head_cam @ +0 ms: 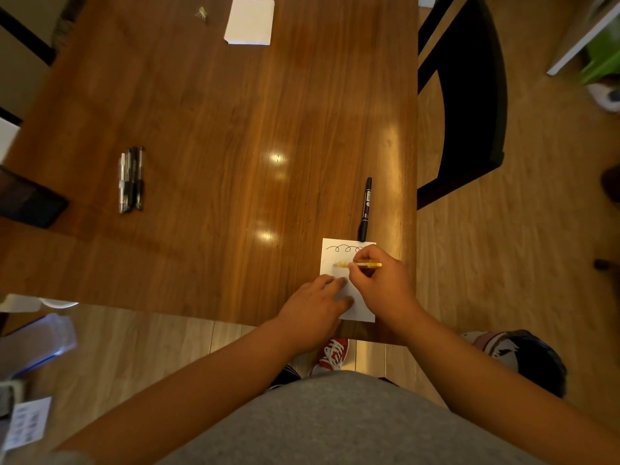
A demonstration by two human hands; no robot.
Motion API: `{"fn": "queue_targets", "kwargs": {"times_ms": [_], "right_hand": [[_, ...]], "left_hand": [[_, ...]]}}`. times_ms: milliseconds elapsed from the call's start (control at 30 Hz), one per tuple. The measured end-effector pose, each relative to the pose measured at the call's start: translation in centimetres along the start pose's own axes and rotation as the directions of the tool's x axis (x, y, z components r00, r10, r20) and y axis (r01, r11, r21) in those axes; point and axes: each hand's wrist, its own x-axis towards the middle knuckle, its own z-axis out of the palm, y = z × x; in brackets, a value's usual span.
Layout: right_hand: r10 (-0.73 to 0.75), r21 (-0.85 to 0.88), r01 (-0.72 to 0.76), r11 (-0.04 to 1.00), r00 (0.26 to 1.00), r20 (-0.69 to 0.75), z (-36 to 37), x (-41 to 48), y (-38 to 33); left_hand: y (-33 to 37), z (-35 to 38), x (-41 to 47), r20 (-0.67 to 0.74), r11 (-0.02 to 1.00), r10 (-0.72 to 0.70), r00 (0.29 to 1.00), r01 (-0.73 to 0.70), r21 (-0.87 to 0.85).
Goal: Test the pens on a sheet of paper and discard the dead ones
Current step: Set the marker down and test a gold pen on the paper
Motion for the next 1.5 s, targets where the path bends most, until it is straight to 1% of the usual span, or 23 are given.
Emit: {"fn": "queue_targets", "kwargs": {"times_ms": [100,400,600,767,933,1033,1200,1333,1500], "right_hand": [[-0.006,-0.012,0.006,1.000,1.000,0.008,0.1,0.0,-0.3],[0.045,-0.024,-0.046,0.999,0.998,-0.040,-0.3,0.7,-0.7],[0.055,-0.015,-0.056,0.998,0.997,-0.046,-1.0,0.5,-0.4],[0.057,-0.018,-0.058,0.998,0.997,-0.050,-1.5,0.0,-0.1],[0.053,-0.004,-0.053,0.999,0.998,-0.025,-1.3,-0.4,-0.1],[0.055,0.009,-0.055,0.998,0.998,-0.025,-1.1,-0.3,-0.2],[0.051,0.015,-0.050,0.999,0.997,-0.061,-1.2,0.1,-0.2],[0.063,0.013,-0.063,0.998,0.995,-0.079,-1.6,0.3,0.0],[0.059,0.004,-0.059,0.998,0.993,-0.105,-2.0,0.3,0.5]], "left_hand": [[0.0,0.1,0.1,0.006,1.000,-0.002,1.000,0.002,0.006],[0.0,0.3,0.2,0.006,1.000,-0.014,1.000,0.014,0.004],[0.3,0.3,0.5,0.015,0.999,-0.034,0.999,0.033,0.040],[0.6,-0.1,0.8,-0.018,0.999,-0.026,0.999,0.027,0.043],[0.9,-0.1,1.1,0.003,1.000,-0.017,1.000,0.017,0.002],[0.8,-0.2,1.2,0.009,1.000,-0.009,1.000,0.009,0.008],[0.9,-0.1,1.4,0.043,0.998,-0.004,0.999,0.001,0.070],[1.1,0.1,1.5,0.023,0.996,-0.009,1.000,0.007,0.084],[1.5,0.2,1.9,-0.004,0.996,0.035,0.999,-0.034,0.087]]}}
